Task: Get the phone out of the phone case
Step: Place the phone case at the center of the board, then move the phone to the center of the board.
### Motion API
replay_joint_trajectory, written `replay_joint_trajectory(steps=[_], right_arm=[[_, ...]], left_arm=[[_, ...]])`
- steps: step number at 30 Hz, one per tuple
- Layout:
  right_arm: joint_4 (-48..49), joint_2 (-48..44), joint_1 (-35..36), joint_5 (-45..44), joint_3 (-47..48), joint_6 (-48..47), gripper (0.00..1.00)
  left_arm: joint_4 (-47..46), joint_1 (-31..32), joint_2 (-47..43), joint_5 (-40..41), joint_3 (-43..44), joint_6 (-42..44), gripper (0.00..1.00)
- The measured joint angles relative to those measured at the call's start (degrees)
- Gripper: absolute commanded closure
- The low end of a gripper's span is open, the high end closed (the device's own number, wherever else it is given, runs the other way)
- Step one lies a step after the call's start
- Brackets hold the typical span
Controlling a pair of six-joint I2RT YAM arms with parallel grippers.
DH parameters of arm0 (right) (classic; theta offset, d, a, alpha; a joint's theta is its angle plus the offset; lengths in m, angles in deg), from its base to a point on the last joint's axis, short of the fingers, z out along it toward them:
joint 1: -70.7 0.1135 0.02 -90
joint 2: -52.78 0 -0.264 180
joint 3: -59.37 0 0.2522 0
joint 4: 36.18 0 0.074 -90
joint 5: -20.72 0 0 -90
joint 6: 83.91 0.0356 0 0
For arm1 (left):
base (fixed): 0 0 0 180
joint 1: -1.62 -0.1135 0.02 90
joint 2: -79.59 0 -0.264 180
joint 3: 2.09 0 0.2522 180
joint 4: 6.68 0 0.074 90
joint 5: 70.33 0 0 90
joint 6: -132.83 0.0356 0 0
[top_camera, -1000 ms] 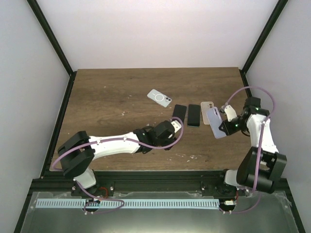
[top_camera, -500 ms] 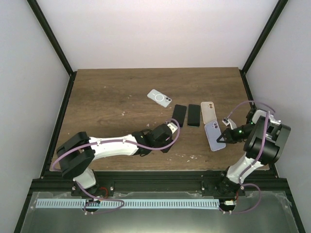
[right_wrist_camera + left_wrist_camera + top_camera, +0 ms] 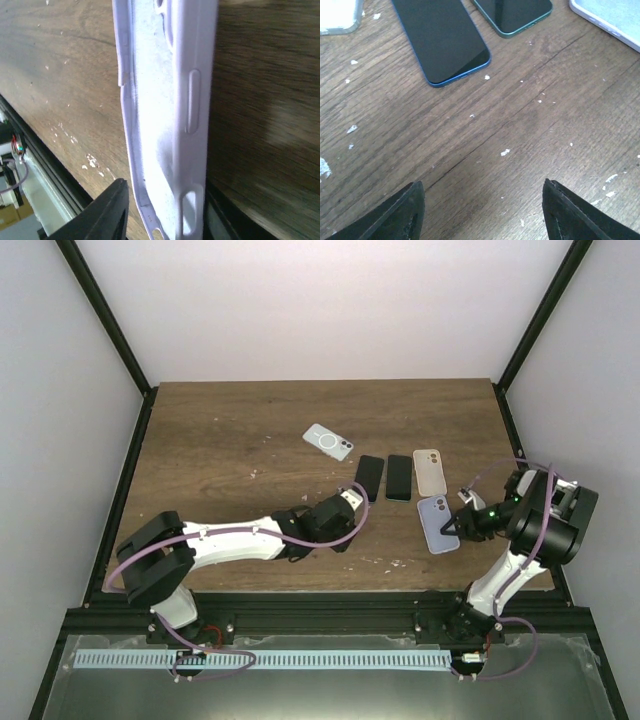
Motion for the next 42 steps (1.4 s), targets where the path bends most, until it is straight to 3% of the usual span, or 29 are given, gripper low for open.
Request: replay_joint_trajectory(steps=[5, 8, 12, 17, 22, 25, 32, 38, 42], right_arm=[[1.60, -2.51, -3.41, -2.71, 0.04, 0.55, 0.45], [3.26, -7.28, -4.57, -5.40, 0.37, 0.63, 0.41], [5.38, -15.26, -4.68, -6.60, 1.79, 0.11, 0.38], [6.73, -23.96, -3.61, -3.30, 5.86, 1.81, 0.29], [10.54, -31.85, 0.13, 4.98, 8.26, 7.02, 0.29], [13.81, -35.15, 2.45, 10.99, 6.47, 10.34, 0.29], [22.53, -38.77, 4.28, 20.81, -6.71, 17.20, 0.28], [27.45, -42.12, 4.68, 23.02, -7.65, 19.91, 0.28], [29.27, -41.86, 4.68, 23.76, -7.63, 20.79, 0.27]], left_arm=[[2.34, -2.08, 0.17, 1.16, 2.64, -3.78, 0.29], [3.41, -5.75, 0.81, 1.70, 5.66, -7.58, 0.23], [5.55, -9.88, 3.50, 3.72, 10.95, -11.56, 0.23], [13.55, -13.22, 11.47, 6.49, 25.33, -17.40, 0.21], [20.98, -16.96, 24.00, 6.73, 44.87, -21.70, 0.21], [22.86, -18.84, 29.18, 6.03, 50.10, -21.86, 0.24], [16.28, -24.04, 37.79, -4.42, 54.29, -13.11, 0.27], [14.78, -28.35, 47.74, -13.38, 64.67, -8.02, 0.27], [13.14, -30.77, 50.47, -18.38, 65.75, -8.02, 0.26]])
